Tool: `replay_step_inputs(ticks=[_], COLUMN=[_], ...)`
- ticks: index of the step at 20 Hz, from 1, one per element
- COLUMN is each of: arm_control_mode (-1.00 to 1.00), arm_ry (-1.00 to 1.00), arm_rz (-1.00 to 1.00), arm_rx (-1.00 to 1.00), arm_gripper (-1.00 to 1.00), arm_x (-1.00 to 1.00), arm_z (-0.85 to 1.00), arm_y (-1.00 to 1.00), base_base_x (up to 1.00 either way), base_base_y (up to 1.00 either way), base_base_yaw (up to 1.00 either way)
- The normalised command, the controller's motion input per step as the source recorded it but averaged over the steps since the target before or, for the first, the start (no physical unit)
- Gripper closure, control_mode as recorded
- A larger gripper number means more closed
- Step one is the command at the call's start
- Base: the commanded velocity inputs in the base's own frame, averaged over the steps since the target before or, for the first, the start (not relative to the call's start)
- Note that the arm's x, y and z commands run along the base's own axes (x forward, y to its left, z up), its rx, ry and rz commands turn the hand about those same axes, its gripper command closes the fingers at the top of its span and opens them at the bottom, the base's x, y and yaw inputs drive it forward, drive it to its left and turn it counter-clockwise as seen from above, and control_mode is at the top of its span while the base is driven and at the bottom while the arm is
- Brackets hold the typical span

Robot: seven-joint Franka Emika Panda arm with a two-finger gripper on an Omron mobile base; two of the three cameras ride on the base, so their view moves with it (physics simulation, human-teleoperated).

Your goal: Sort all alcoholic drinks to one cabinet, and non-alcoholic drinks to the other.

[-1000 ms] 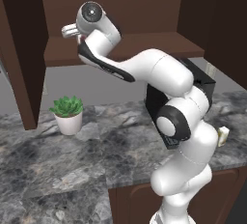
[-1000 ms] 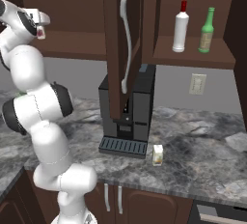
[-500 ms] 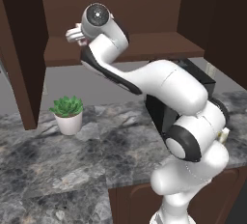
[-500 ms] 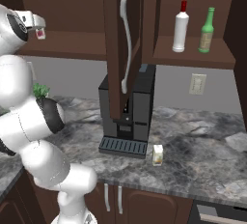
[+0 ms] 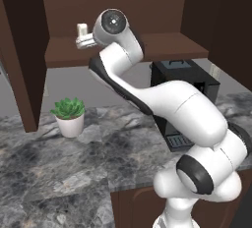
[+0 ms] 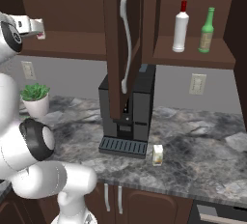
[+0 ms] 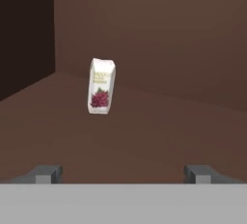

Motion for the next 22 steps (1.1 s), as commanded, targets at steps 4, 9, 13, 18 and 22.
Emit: replay_step_inputs(ticks=[4,9,13,18,22], arm_control_mode=[-1.0,-1.0,-1.0,-1.0,-1.0], arm_ry=[0.02,0.01,0.01,0.03,0.09], arm_rz=[0.0,0.0,0.0,0.0,0.0], arm_rx=[0.0,0.0,0.0,0.0,0.0], arm_gripper=[-1.0,-1.0,-1.0,-1.0,-1.0], arm_x=[-0.43,-0.35,-0.31,-0.22,-0.14], arm_z=[0.01,0.0,0.0,0.0,0.0], arm_y=[-0.14,-0.07,-0.07,-0.01,0.0], base_base_x=[0.0,0.0,0.0,0.0,0.0], base_base_y=[0.0,0.0,0.0,0.0,0.0], base_base_yaw=[0.0,0.0,0.0,0.0,0.0])
